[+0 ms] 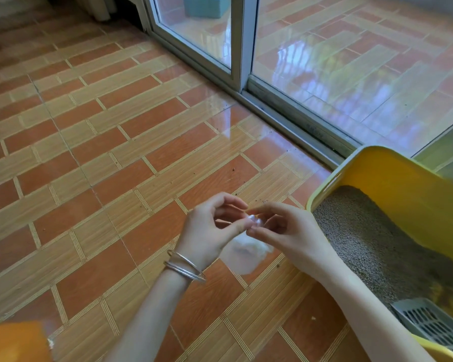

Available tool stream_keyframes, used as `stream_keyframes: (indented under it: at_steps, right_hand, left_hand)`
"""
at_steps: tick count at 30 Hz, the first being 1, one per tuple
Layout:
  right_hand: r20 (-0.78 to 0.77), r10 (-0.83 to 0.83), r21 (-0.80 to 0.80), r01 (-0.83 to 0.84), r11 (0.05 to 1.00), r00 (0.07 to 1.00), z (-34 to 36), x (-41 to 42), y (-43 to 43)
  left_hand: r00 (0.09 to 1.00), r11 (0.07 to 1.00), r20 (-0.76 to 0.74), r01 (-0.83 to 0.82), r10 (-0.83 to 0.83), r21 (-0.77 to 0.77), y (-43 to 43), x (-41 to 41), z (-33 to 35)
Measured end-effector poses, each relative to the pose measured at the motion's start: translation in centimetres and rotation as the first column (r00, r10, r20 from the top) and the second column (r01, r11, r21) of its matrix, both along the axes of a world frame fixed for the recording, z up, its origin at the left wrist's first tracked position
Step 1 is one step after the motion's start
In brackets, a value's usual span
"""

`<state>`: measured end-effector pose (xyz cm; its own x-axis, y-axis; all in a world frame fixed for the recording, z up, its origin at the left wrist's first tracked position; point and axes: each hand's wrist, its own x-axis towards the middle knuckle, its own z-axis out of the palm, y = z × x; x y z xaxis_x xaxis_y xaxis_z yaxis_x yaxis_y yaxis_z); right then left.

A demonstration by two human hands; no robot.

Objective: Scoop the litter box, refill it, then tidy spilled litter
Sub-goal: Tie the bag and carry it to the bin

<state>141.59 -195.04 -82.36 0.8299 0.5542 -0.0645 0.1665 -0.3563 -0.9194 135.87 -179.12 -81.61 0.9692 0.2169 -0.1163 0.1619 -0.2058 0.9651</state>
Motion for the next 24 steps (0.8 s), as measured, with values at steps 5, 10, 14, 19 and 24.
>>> stream_keyframes:
  at_steps: [5, 10, 14, 19, 24]
  right_hand:
    - [0.007, -0.069, -0.067, 0.069, 0.995, 0.998, 2.4, 1.9, 0.6]
    - [-0.030, -0.054, -0.192, 0.047, 0.980, 0.998, 8.9, 3.5, 0.8]
    - [-0.037, -0.042, -0.258, 0.031, 0.966, 0.998, 17.6, 4.6, 0.3]
    - [0.002, -0.017, -0.283, 0.016, 0.959, 1.000, 32.3, 5.3, -0.2]
    - [0.017, -0.028, -0.303, 0.032, 0.953, 0.999, 46.9, 5.8, -0.9]
  left_hand:
    - [0.998, 0.998, -0.032, 0.060, -0.060, 0.020, 0.5, 1.6, 2.6]
    - [0.996, 0.983, -0.051, -0.062, 0.071, 0.170, 1.7, 2.1, 8.6]
    - [0.995, 0.912, -0.061, -0.048, 0.080, 0.408, 3.3, 2.2, 16.4]
    - [0.993, 0.705, -0.117, 0.099, -0.023, 0.702, 4.0, 2.0, 29.0]
    - [0.983, 0.502, -0.168, 0.182, -0.073, 0.845, 3.9, 1.8, 42.4]
